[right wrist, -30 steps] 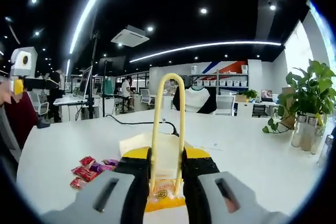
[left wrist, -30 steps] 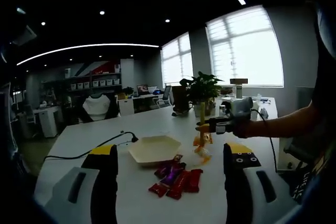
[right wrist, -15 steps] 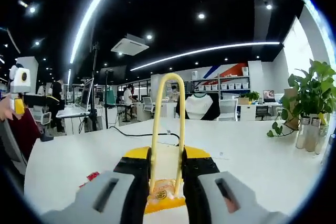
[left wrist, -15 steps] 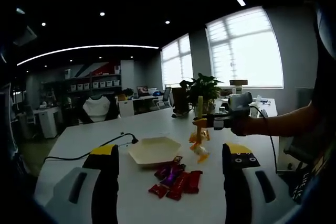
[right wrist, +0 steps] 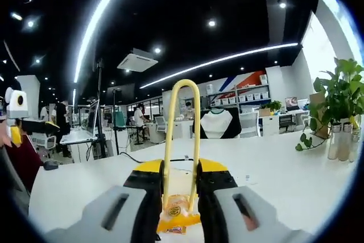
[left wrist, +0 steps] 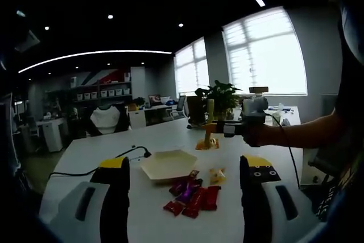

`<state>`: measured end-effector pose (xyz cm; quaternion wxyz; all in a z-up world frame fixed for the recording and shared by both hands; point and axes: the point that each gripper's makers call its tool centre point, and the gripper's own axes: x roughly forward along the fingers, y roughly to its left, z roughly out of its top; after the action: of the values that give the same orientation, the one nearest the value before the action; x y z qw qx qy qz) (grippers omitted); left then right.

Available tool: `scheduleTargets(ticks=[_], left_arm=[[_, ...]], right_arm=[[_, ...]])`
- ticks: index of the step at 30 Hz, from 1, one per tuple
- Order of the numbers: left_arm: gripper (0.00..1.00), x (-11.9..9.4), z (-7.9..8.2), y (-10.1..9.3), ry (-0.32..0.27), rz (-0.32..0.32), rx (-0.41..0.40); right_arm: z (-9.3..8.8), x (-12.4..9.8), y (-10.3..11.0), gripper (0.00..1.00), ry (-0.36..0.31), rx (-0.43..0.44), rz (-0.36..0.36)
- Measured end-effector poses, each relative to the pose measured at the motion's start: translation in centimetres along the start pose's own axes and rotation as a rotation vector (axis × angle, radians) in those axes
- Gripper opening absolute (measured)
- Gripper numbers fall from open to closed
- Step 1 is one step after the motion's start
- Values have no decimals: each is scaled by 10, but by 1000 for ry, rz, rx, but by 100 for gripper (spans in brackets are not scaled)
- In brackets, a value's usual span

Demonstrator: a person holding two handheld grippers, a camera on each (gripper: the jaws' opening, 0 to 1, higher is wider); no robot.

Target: Place the target food into the container with the food tongs after gripping and lifting it, then release it inside without dropping or visibly crushing the food.

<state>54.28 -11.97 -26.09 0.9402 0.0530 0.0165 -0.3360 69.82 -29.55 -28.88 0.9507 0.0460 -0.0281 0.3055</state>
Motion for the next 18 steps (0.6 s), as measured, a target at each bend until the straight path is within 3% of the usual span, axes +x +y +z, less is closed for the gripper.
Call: scheduleTargets(ticks=[9,12,18], left_arm=[[85,-3,0,3,3,7,10],[85,-5,2,5,-2,12,14],[85,-7,3,9,1,19,28]], right_arm=[[-1,36,-4,17,7,-18,18],[4,45,-10,17,-49,27,16],[-14,67,-18,17,-10,21,7]])
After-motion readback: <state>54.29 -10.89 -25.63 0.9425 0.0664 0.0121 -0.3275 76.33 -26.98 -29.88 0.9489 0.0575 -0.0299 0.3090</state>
